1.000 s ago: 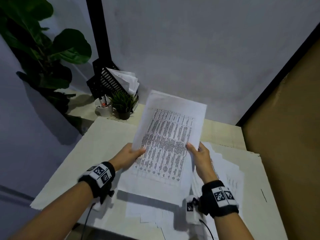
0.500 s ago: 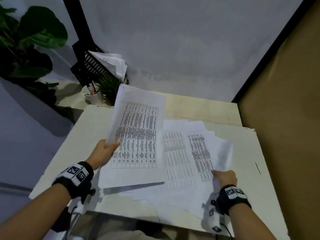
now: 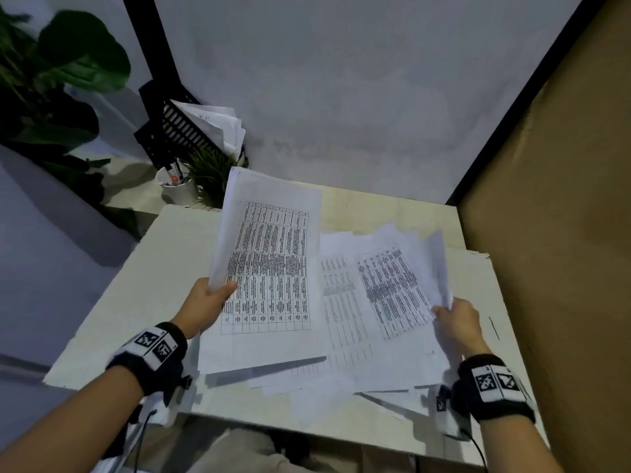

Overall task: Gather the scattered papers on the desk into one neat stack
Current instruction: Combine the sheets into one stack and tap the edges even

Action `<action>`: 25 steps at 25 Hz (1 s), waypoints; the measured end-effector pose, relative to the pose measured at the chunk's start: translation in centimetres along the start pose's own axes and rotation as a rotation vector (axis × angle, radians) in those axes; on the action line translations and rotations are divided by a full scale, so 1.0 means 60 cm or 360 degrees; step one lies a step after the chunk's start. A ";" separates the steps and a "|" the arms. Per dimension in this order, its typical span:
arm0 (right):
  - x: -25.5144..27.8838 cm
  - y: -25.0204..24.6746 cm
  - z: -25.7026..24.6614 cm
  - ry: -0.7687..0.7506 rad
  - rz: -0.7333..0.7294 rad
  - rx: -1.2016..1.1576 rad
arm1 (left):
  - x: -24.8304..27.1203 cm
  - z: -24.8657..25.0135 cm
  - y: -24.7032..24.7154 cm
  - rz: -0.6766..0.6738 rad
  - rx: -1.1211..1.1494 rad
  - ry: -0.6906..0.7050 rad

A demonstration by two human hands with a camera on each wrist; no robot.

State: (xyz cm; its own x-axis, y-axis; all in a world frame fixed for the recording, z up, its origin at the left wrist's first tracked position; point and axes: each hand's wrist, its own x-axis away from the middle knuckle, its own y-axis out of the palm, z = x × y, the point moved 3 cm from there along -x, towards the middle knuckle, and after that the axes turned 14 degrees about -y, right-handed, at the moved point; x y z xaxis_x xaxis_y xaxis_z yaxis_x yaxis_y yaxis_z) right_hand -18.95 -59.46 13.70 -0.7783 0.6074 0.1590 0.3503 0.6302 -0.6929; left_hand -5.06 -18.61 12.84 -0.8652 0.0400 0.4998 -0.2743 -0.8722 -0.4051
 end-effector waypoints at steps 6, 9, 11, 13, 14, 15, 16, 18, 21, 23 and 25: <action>-0.003 -0.147 -0.047 -0.0245 0.0283 0.0108 | 0.015 0.006 0.033 0.0026 0.0043 0.0052; 0.015 -0.212 -0.057 -0.0331 0.0552 -0.0192 | 0.015 0.007 0.037 0.0041 0.0094 0.0029; 0.033 -0.241 -0.071 -0.0412 0.0681 -0.0468 | 0.011 0.007 0.041 0.0013 0.0125 0.0004; 0.036 -0.238 -0.080 -0.0459 0.0668 -0.0751 | 0.010 0.017 0.046 -0.0047 0.0157 0.0036; 0.035 -0.222 -0.083 -0.0453 0.0636 -0.0851 | 0.012 0.026 0.051 -0.0092 0.0187 0.0066; 0.033 -0.194 -0.083 -0.0419 0.0587 -0.0908 | 0.017 0.037 0.057 -0.0161 0.0221 0.0099; 0.033 -0.159 -0.088 -0.0395 0.0524 -0.0981 | 0.021 0.048 0.063 -0.0235 0.0251 0.0135; 0.036 -0.067 -0.098 -0.0335 0.0285 -0.1126 | 0.032 0.073 0.073 -0.0392 0.0277 0.0177; 0.053 0.057 -0.127 -0.0091 -0.0139 -0.1287 | 0.051 0.110 0.081 -0.0594 0.0237 0.0279; 0.053 0.088 -0.146 -0.0008 -0.0321 -0.1298 | 0.063 0.130 0.075 -0.0585 0.0312 0.0343; 0.044 0.094 -0.166 -0.0082 -0.0317 -0.1392 | 0.063 0.144 0.061 -0.0569 0.0502 0.0336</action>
State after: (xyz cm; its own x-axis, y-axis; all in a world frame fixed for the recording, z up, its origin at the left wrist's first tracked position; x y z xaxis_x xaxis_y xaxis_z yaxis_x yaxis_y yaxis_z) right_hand -13.84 -49.46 17.23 -0.8821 0.4383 0.1728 0.4615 0.8774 0.1306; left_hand -5.73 -25.89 19.87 -0.8153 0.4312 0.3864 -0.4565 -0.8892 0.0291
